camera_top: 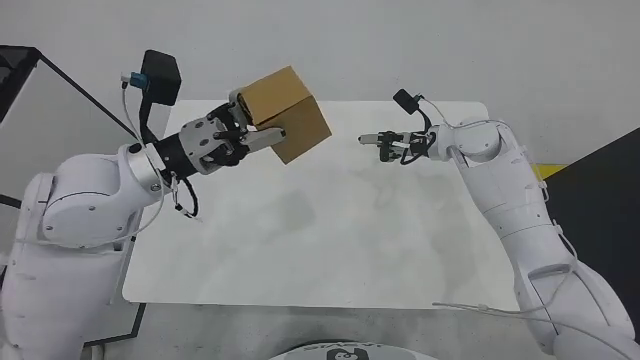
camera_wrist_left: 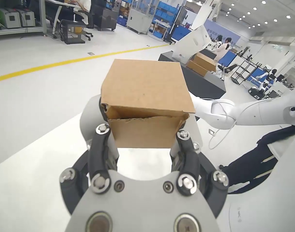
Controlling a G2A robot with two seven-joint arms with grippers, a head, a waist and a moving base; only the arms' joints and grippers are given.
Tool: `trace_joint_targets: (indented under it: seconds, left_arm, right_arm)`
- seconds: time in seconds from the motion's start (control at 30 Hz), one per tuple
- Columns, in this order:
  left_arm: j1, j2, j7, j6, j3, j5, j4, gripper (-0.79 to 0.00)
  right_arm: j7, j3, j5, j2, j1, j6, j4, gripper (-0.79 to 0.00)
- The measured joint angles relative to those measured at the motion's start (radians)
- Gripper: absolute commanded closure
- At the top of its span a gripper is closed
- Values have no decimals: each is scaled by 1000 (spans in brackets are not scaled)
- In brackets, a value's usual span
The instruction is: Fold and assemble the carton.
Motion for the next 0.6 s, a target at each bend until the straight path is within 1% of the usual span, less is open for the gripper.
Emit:
trace_joint_targets:
  seconds: [0.07,0.1,0.17,0.2,0.3,0.4,0.5,0.53,0.6]
  left_arm:
    - [5,-1,10,12,1,-10,7,0]
    - [14,-3,27,49,4,-37,17,0]
    - [26,-6,36,139,6,-104,26,0]
    - [29,-7,30,204,3,-157,28,0]
    - [31,-9,16,361,-15,-300,27,0]
    - [34,-10,-8,469,-32,-411,26,0]
    - [36,-13,-34,548,-42,-534,21,0]
    - [31,-12,-51,560,-45,-549,9,0]
    - [26,-11,-61,546,-47,-532,0,0]
  right_arm:
    - [0,0,0,0,0,0,0,-785]
    - [0,0,0,0,0,0,0,-785]
    - [0,0,0,0,0,0,0,-785]
    - [0,0,0,0,0,0,0,-785]
    - [0,0,0,0,0,0,0,-785]
    - [0,0,0,0,0,0,0,-785]
    - [0,0,0,0,0,0,0,-785]
    - [0,0,0,0,0,0,0,-785]
    - [0,0,0,0,0,0,0,-785]
